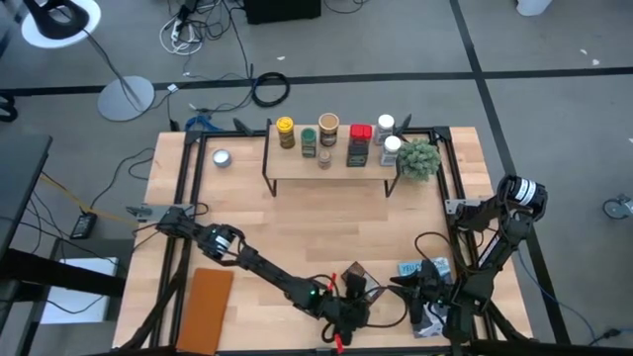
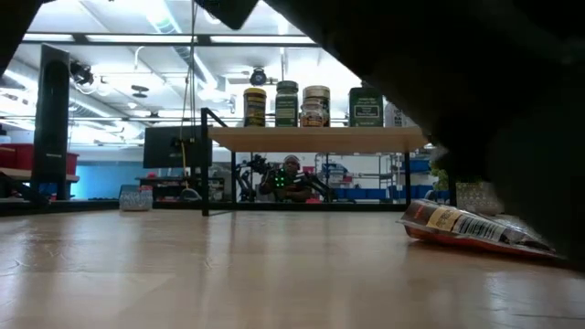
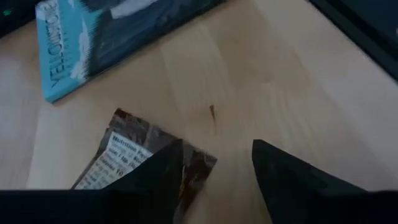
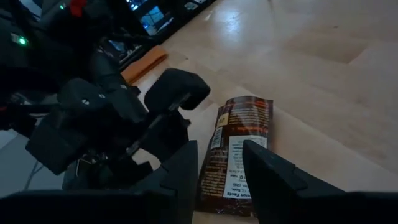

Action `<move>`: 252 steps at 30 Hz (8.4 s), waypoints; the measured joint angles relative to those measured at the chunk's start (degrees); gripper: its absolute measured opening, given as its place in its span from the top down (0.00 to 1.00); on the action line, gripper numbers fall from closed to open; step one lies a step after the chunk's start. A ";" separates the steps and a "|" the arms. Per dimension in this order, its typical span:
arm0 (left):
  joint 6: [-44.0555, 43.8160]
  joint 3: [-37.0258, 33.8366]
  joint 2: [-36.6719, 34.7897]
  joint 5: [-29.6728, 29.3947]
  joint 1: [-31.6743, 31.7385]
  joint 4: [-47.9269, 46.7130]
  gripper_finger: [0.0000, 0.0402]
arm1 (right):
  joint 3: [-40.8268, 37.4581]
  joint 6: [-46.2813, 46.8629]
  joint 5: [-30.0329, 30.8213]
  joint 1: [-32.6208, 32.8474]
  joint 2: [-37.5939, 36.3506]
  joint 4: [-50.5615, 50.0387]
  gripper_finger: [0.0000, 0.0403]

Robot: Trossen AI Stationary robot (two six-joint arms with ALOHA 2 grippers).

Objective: Shelf spices
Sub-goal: Put the brown seasoning bag on the shelf

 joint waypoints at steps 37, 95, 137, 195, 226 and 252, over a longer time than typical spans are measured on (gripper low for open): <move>-17.56 -0.39 -2.54 2.20 5.44 -8.39 1.00 | 0.00 -5.51 0.11 -1.27 0.02 2.77 0.68; -13.66 -0.11 -2.37 -5.84 6.03 2.86 0.25 | 0.02 0.13 -24.15 -2.49 0.04 -11.32 0.74; -16.27 -0.07 1.92 -9.93 6.86 3.02 0.78 | 0.02 0.11 -23.61 -2.51 0.04 -11.44 0.74; -11.72 -0.07 -1.95 -9.60 5.29 -0.96 0.98 | 0.00 0.07 -22.36 -2.80 0.04 -10.62 0.74; -7.10 -0.01 -8.43 -8.68 4.45 -12.14 0.98 | 0.00 0.00 -20.26 -3.30 0.04 -9.24 0.74; -13.31 -53.64 -40.35 6.97 6.93 32.40 0.99 | 0.00 -5.41 -20.30 -4.28 0.04 -5.55 0.74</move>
